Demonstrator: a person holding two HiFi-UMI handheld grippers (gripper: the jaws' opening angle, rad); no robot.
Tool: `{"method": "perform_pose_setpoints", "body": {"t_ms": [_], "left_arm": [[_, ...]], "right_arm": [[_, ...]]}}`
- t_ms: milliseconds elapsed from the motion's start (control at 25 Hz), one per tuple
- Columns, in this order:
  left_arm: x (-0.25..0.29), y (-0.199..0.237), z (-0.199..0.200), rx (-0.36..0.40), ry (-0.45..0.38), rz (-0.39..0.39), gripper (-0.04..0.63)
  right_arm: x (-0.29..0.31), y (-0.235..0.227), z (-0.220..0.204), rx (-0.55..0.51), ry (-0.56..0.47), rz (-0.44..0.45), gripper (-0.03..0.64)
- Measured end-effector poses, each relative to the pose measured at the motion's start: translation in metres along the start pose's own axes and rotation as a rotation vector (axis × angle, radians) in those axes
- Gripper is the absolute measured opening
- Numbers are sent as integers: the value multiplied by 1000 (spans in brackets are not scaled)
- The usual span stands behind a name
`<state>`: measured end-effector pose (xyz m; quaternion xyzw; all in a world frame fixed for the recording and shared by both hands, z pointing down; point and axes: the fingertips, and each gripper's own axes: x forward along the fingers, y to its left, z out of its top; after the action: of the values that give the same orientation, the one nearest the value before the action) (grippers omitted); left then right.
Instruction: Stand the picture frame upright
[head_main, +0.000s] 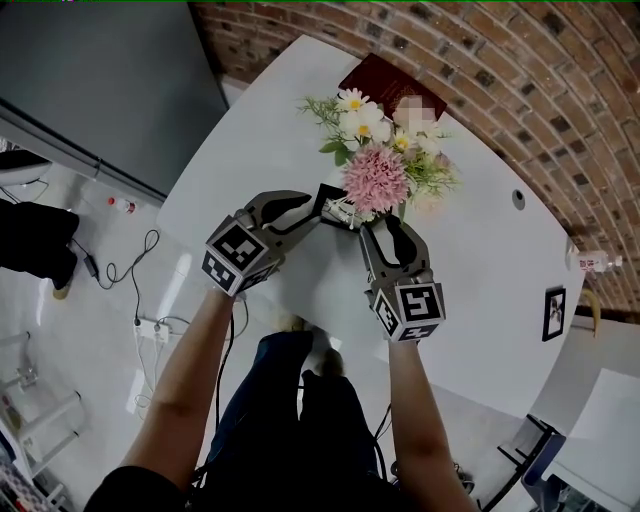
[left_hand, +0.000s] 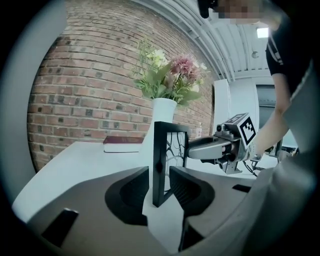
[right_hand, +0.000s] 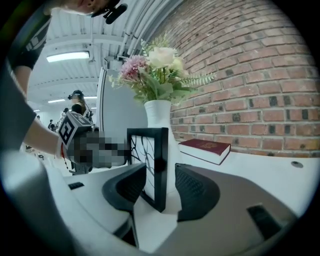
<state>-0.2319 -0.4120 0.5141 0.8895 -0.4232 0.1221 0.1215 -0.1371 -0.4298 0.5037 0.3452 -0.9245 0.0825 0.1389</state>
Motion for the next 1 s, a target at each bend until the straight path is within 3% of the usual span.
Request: {"method": "perform_pose_setpoints", "body": {"t_ms": [360,640,1000], "left_arm": [[-21,-3,-11,-14,36,54,138],[-41,-30,-12,-36,33,103,101],[-67,-74,-9,-95,-13,155,44]], "right_arm": [[-14,3,-5,29,20,2,178],[-37,17,-8,40,37,52,48],[-81,36,2,42,10,116,6]]}}
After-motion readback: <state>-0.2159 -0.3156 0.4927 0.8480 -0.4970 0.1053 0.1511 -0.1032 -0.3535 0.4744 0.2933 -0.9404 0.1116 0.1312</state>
